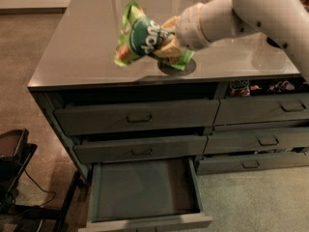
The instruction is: Pick green rice chip bag from bottom drawer and place on counter
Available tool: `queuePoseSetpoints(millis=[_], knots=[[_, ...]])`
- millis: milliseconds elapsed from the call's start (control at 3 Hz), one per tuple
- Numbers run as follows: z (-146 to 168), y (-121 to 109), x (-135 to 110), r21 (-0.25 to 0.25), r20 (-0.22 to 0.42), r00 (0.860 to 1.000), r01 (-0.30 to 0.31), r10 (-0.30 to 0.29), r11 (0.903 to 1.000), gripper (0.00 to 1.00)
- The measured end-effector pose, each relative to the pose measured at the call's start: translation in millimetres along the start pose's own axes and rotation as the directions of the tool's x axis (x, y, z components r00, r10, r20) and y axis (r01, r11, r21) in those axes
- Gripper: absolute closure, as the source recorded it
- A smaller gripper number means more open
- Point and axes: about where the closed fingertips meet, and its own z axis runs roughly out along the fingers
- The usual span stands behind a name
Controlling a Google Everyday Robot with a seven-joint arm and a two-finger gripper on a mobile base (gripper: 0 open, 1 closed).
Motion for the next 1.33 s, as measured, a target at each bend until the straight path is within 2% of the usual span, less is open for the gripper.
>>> queuePoseSetpoints(millis=[333, 667, 1000, 1333], knots=[[28.1, -20.7, -49.7, -0.017, 0.077, 0.996, 0.052, -0.051, 0.9985, 1.00], [53.5, -33.8, -83.8, -0.034, 0.143, 0.986, 0.091, -0.085, 0.9953, 1.00], [88.1, -40.0, -92.8, -0.068, 0.179, 0.979, 0.115, -0.102, 0.9910, 1.00], [124.4, -41.5, -80.2, -0.109, 0.170, 0.980, 0.121, -0.102, 0.9866, 1.00]])
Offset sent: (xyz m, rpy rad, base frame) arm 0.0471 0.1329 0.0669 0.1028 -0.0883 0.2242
